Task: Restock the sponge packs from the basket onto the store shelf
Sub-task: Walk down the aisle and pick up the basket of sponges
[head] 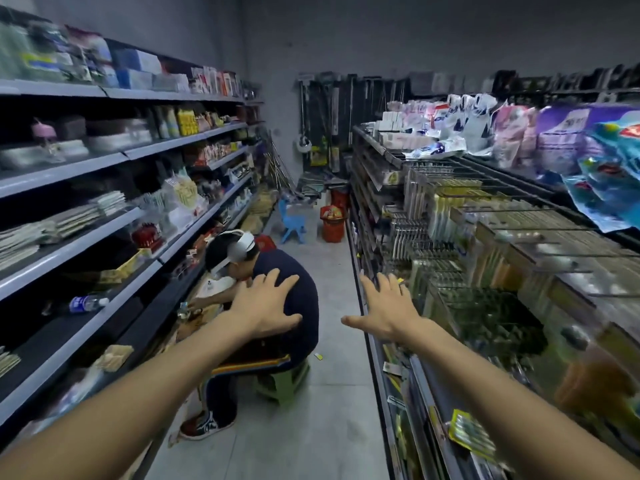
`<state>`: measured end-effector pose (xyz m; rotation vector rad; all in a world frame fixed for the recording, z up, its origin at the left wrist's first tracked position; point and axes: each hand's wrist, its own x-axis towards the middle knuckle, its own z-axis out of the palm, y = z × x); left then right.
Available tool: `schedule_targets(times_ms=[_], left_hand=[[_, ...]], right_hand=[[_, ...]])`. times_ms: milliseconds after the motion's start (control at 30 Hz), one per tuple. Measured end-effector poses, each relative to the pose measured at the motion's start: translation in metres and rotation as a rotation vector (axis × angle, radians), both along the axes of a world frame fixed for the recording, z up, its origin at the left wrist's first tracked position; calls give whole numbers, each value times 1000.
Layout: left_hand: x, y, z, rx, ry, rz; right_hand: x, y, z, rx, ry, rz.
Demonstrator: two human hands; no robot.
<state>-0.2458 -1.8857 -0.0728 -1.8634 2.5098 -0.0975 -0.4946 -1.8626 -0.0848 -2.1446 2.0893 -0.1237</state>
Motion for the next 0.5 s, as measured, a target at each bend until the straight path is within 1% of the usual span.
schedule_targets(times_ms=[167,333,500], left_hand=[[-18,-99,1,8,7,18],[-29,-205,-9,-2,31,29],[-35,-341,-12,-34,43,1]], right_hand=[[-21,-105,2,-16,7,16],[-34,-218,-10,-26,25,33],[-36,-343,-14,-34,62,49]])
